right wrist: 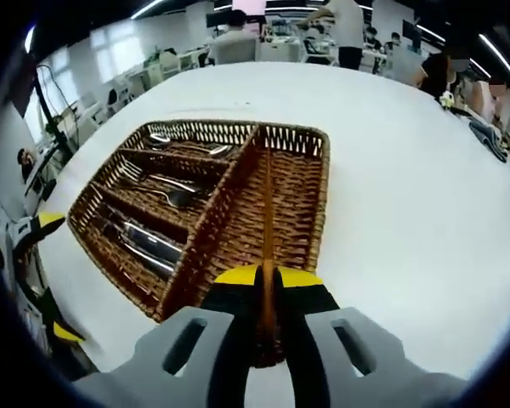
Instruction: Arrange the knives, forks, and spoons in their matching storage slots by inserting each utensil handle-first until every utensil is classified and aligned in the correct compartment
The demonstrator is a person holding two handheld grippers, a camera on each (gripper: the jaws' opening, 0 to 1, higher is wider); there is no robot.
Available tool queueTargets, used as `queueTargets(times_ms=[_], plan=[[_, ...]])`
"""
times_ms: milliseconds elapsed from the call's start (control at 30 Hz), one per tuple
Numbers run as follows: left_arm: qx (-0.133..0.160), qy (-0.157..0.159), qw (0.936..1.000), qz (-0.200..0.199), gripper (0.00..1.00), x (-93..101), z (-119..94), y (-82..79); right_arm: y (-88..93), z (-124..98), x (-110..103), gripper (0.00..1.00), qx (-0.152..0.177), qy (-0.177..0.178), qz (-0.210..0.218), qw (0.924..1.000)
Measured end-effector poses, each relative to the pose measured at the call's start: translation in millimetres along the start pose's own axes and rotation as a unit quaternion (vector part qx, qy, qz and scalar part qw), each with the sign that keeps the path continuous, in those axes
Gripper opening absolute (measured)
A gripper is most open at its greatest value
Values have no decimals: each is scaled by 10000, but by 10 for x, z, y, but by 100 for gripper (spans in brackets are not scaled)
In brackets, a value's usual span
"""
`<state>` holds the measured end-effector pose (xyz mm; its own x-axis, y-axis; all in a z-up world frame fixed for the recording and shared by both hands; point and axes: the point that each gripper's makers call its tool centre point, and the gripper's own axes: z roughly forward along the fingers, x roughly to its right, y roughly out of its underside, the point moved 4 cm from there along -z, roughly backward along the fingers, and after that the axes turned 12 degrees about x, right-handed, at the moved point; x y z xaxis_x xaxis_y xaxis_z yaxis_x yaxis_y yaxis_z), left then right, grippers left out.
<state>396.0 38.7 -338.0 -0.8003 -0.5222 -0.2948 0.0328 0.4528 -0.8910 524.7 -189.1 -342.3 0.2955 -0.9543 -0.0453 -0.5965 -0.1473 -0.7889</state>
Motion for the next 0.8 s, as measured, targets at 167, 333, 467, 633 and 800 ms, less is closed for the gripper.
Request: queueTargets(times_ms=[167,333,467,633,800], plan=[[-45,23,10000,3,100,16,-17,27,-28,108,13,6,-168,49,53,9998],[-69,1,10000,-35,100,103,-15,15,-59,220,26,6,-297,66,69,9995],[-118,13,9999,5,100,130,-29,25,-34,253,18,6,-410,31,126,9991],[-114,26,9999,-54,100,136,-26,41,34,282,-24,7,-501,-171,-65,9986],[-145,50,9999,-37,100,188,-9,29,121,247,-95,8,-472,-442,-170,9978]])
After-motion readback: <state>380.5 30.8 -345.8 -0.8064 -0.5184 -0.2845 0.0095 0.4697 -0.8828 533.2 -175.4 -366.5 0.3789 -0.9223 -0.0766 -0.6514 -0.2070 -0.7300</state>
